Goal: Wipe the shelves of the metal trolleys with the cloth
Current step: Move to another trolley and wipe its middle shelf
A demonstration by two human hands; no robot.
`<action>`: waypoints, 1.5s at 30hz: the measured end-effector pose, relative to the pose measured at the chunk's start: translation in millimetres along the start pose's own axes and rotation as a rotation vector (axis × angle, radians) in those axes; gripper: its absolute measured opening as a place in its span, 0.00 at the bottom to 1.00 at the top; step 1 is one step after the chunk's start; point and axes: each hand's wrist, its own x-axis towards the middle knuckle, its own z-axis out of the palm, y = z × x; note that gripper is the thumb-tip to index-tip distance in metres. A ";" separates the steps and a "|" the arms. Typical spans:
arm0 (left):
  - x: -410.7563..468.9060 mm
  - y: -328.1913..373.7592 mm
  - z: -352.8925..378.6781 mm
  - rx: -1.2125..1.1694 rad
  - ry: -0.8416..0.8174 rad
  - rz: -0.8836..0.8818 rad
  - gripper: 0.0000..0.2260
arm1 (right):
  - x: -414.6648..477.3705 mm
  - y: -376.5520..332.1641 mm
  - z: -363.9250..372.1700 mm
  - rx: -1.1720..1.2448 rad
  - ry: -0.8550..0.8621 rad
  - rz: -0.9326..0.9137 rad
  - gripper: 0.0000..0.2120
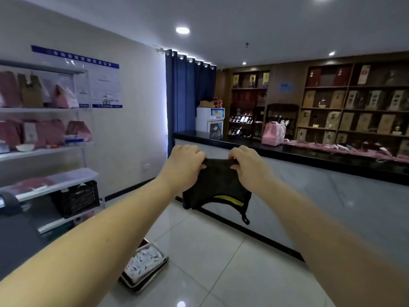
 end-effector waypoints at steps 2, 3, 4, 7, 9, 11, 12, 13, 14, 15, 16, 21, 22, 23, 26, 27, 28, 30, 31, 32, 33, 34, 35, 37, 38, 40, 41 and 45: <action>31.0 -13.9 36.9 0.020 -0.010 0.009 0.10 | 29.8 27.2 22.6 0.021 0.013 0.004 0.07; 44.6 -20.2 55.2 0.032 -0.022 0.015 0.10 | 42.5 39.9 33.1 0.014 0.005 0.006 0.07; 58.9 -26.2 73.8 0.038 -0.034 0.026 0.10 | 55.1 53.3 43.0 0.002 -0.006 0.014 0.07; 102.1 -37.3 130.5 0.043 -0.024 0.062 0.10 | 90.8 94.8 71.4 -0.017 -0.040 0.069 0.08; 130.1 -41.8 167.8 0.038 0.002 0.079 0.08 | 112.1 124.0 90.7 -0.034 -0.038 0.130 0.09; 160.4 -45.7 208.8 0.037 0.025 0.124 0.07 | 132.9 156.9 111.3 -0.065 -0.049 0.190 0.08; 177.7 -47.2 230.7 0.039 0.041 0.154 0.06 | 142.6 175.2 120.4 -0.081 -0.055 0.219 0.08; 195.6 -48.2 252.3 0.035 0.065 0.184 0.06 | 151.4 193.2 127.6 -0.097 -0.054 0.247 0.08; 215.9 -48.0 273.3 0.024 0.094 0.215 0.06 | 160.2 211.9 133.1 -0.115 -0.043 0.272 0.08; 238.8 -46.6 294.5 0.009 0.122 0.245 0.05 | 169.1 231.9 137.7 -0.139 -0.023 0.295 0.08; 262.8 -43.3 314.5 -0.009 0.142 0.271 0.05 | 177.8 252.1 141.3 -0.169 -0.002 0.322 0.09; 392.9 8.0 400.7 -0.119 0.203 0.395 0.06 | 208.6 361.0 138.4 -0.321 0.097 0.548 0.08; 417.3 23.6 414.5 -0.148 0.209 0.420 0.06 | 212.4 383.5 133.9 -0.340 0.105 0.598 0.08; 439.9 40.7 427.6 -0.182 0.210 0.446 0.07 | 214.4 405.6 128.2 -0.359 0.108 0.643 0.08; 501.8 98.3 458.8 -0.299 0.228 0.507 0.09 | 211.5 471.9 105.9 -0.459 0.106 0.741 0.07; 520.2 120.5 467.4 -0.340 0.231 0.520 0.10 | 207.2 493.7 97.2 -0.497 0.108 0.767 0.07; 537.4 143.5 475.3 -0.377 0.233 0.536 0.11 | 201.2 515.2 88.2 -0.534 0.114 0.791 0.06; 569.2 192.6 491.6 -0.444 0.258 0.579 0.11 | 185.2 558.2 70.5 -0.597 0.136 0.833 0.05; 583.5 218.0 499.3 -0.470 0.281 0.602 0.11 | 175.6 579.9 61.7 -0.625 0.147 0.848 0.05; 596.0 242.7 506.5 -0.491 0.295 0.624 0.11 | 165.8 600.0 53.0 -0.645 0.152 0.864 0.04; 607.8 267.5 512.5 -0.519 0.296 0.648 0.11 | 155.1 618.9 43.9 -0.660 0.152 0.886 0.04; 620.6 293.5 517.9 -0.551 0.298 0.672 0.11 | 144.3 638.2 34.2 -0.675 0.150 0.908 0.04; 634.7 320.5 523.1 -0.573 0.304 0.698 0.11 | 133.7 656.9 24.3 -0.698 0.147 0.927 0.04; 660.3 373.3 530.9 -0.614 0.298 0.758 0.11 | 112.0 690.8 4.7 -0.738 0.149 0.975 0.03; 671.7 398.4 532.8 -0.644 0.304 0.790 0.11 | 101.9 705.1 -5.4 -0.758 0.159 1.000 0.04; 693.5 451.2 533.4 -0.715 0.350 0.835 0.10 | 80.9 733.0 -27.8 -0.805 0.186 1.055 0.03; 702.4 477.7 533.2 -0.751 0.371 0.844 0.09 | 69.4 746.9 -38.5 -0.826 0.206 1.089 0.03; 723.6 586.7 540.2 -0.899 0.362 0.908 0.09 | 19.5 795.7 -76.0 -0.885 0.225 1.243 0.03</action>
